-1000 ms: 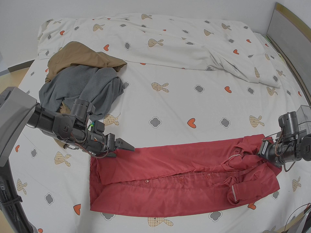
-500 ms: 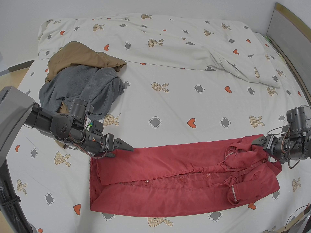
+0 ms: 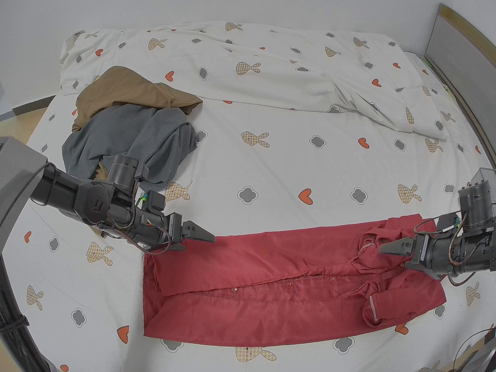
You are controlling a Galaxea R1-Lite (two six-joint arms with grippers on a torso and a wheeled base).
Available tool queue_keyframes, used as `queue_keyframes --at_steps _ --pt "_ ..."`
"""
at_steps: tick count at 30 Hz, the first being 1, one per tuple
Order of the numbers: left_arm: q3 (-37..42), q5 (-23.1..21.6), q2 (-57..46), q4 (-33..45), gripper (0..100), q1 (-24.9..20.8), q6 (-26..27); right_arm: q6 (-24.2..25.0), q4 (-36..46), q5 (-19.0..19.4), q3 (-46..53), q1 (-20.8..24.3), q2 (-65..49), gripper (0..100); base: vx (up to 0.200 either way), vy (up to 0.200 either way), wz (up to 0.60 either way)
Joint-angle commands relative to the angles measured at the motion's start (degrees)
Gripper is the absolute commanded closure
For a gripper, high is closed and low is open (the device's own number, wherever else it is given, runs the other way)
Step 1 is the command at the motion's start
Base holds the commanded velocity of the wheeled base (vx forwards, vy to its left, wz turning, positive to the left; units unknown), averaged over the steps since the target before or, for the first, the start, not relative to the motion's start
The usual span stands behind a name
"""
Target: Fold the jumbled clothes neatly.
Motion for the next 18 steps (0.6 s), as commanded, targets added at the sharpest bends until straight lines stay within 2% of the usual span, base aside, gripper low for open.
queue_keyframes --at_steps 1,7,18 --pt "1.3 0.0 -2.6 0.0 0 -0.9 -0.1 -0.3 -0.4 1.1 -2.6 0.0 12.4 0 0.000 0.000 0.00" --pt "1.4 0.0 -2.8 -0.1 0 -1.4 -0.1 -0.3 -0.4 1.5 -6.2 -1.3 16.3 0 0.000 0.000 0.00" --pt "1.5 0.0 -2.3 -0.1 0 -1.4 0.0 -0.1 -0.3 1.6 -10.0 -3.1 14.6 0 0.000 0.000 0.00"
